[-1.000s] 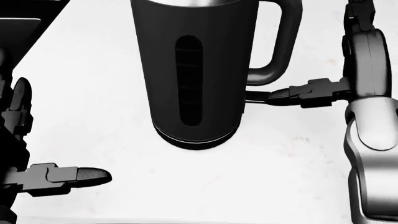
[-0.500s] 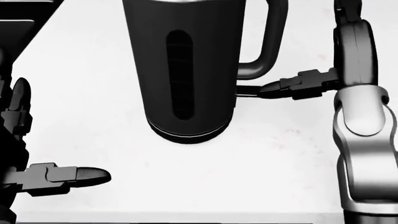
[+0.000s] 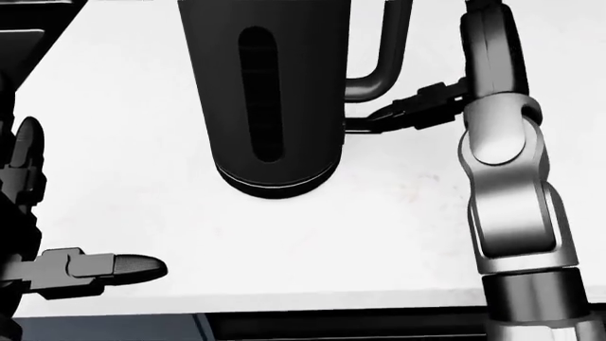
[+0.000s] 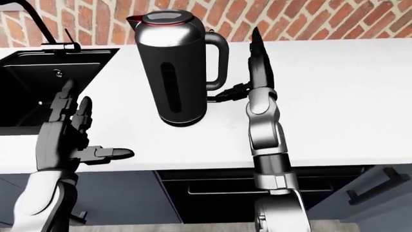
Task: Press down the lever to turn on the electric kettle.
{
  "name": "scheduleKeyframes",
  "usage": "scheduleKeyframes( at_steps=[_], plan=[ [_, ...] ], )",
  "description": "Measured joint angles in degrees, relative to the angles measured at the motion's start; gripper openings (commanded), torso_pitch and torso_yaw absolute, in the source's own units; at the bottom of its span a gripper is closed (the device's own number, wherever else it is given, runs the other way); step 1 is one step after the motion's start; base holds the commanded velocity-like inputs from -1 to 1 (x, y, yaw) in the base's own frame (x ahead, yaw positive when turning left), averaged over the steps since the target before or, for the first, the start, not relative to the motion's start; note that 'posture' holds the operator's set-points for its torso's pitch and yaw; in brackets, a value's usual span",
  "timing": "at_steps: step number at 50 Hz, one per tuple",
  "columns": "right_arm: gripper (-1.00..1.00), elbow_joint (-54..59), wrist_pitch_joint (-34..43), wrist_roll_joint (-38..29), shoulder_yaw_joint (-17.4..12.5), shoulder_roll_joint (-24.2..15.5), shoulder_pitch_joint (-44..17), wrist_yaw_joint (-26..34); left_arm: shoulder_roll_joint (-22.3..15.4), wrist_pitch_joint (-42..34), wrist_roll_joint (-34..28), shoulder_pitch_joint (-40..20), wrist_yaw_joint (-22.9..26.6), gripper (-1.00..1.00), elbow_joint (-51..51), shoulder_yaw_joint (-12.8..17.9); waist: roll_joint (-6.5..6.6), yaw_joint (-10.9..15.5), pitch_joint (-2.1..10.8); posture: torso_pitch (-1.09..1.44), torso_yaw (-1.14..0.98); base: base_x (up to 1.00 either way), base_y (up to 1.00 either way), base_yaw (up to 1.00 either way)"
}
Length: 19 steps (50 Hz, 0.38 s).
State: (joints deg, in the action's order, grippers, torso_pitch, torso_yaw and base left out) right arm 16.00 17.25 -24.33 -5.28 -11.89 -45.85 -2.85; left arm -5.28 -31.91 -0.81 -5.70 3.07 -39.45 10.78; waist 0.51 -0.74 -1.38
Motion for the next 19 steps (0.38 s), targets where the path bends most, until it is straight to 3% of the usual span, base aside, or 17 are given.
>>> scheduleKeyframes(
  at_steps=[19],
  plan=[
    [1.00,0.38,-0.25,-0.72,0.27,0.63,-0.52,0.50,0.23,1.13,0.08,0.66,0.08,1.00,0.45,-0.01,0.25,0.01,0.17,0.00,0.00,0.00,0.00,0.00]
  ],
)
